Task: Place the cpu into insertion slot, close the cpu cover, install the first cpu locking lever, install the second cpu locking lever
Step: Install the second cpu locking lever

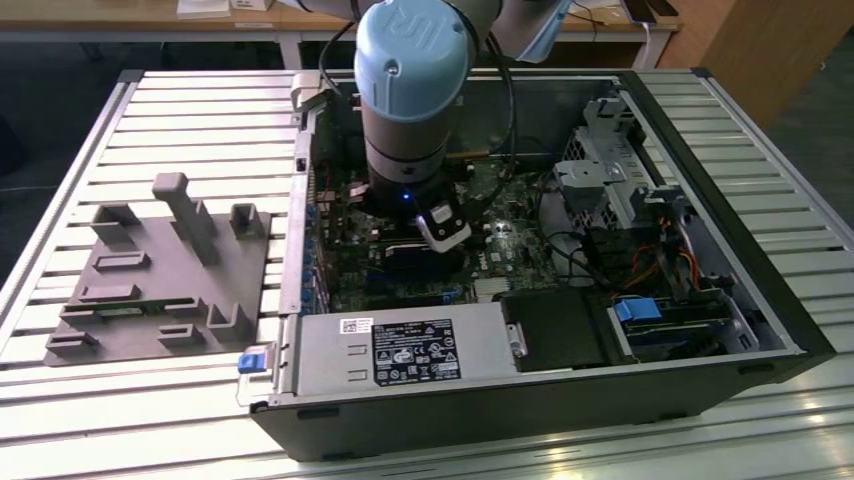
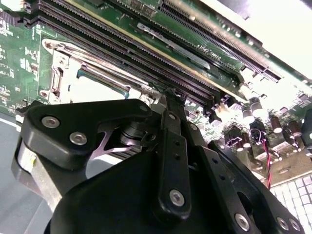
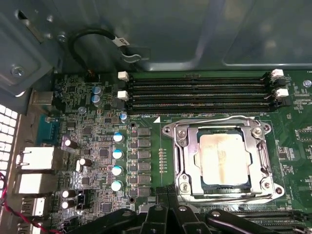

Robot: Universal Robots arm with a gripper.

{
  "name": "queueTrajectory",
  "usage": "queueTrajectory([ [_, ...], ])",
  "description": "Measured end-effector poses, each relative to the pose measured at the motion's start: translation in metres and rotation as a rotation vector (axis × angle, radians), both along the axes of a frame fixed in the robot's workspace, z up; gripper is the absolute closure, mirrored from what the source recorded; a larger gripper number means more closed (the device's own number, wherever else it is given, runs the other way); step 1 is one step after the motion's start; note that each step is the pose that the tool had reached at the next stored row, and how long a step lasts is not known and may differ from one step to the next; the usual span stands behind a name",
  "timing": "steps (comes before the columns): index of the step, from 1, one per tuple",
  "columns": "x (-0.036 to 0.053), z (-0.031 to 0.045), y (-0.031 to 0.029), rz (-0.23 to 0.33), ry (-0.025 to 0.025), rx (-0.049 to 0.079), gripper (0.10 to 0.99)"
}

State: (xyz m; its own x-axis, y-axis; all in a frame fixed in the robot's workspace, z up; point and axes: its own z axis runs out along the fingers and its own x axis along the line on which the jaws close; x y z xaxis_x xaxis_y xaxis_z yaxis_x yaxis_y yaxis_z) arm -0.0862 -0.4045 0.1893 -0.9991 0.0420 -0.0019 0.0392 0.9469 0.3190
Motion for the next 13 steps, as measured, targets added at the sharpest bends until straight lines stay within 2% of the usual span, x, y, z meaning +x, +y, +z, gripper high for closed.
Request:
queueTrajectory([
  [5, 0.0000, 0.0018, 0.0000, 0.000, 0.0001, 0.000, 0.980],
  [13, 0.0000, 0.0120, 0.0000, 0.000, 0.0000, 0.000, 0.980],
])
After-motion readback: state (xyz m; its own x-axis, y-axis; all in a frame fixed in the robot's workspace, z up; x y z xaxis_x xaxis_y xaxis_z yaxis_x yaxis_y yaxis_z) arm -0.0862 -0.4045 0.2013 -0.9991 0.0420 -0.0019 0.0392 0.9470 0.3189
